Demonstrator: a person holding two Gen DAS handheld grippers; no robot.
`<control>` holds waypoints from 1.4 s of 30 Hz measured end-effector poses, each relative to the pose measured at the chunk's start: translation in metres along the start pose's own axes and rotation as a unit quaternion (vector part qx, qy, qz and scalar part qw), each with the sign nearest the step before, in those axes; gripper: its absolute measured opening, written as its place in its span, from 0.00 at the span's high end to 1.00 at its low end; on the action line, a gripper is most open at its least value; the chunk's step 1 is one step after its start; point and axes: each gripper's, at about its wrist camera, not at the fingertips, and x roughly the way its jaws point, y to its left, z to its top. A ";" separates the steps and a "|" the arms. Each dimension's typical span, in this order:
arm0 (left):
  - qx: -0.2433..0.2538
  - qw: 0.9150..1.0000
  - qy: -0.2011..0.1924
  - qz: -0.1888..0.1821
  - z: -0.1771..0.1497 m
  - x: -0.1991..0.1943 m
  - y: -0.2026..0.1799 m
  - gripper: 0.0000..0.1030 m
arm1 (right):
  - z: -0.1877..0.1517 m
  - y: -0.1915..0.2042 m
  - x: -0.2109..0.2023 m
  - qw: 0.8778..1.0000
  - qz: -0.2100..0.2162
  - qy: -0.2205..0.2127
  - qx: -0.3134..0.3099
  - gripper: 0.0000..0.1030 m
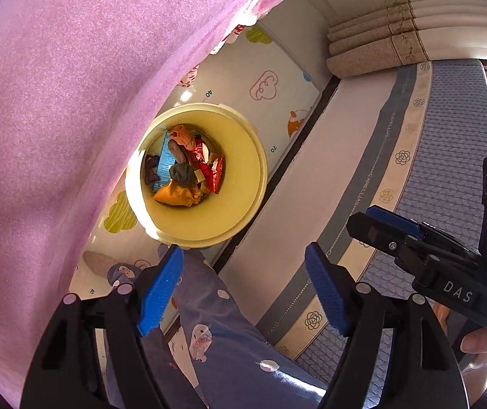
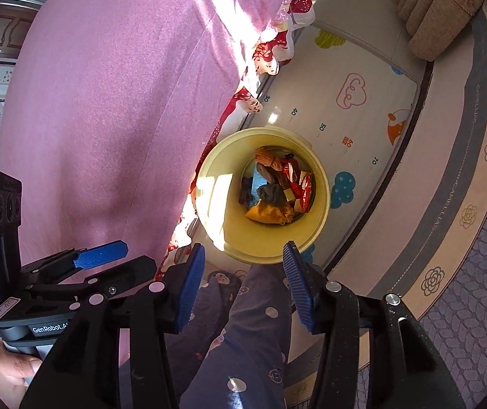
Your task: Collect trash
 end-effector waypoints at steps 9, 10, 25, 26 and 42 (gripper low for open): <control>0.003 1.000 -0.011 -0.004 -0.001 -0.013 0.000 0.29 | -0.004 0.002 -0.008 1.000 0.012 -0.003 0.006 0.54; 0.004 1.000 -0.013 -0.006 -0.001 -0.016 0.000 0.29 | -0.005 0.003 -0.009 1.000 0.013 -0.004 0.006 0.54; -0.003 0.998 -0.058 -0.027 -0.022 -0.059 0.027 0.29 | -0.006 0.066 -0.021 0.999 -0.012 -0.009 -0.048 0.54; -0.007 0.998 -0.063 -0.028 -0.025 -0.063 0.032 0.29 | -0.007 0.074 -0.021 0.998 -0.013 -0.008 -0.055 0.54; -0.131 0.978 -0.157 -0.032 -0.104 -0.157 0.190 0.29 | -0.033 0.269 0.024 0.974 -0.015 0.030 -0.224 0.54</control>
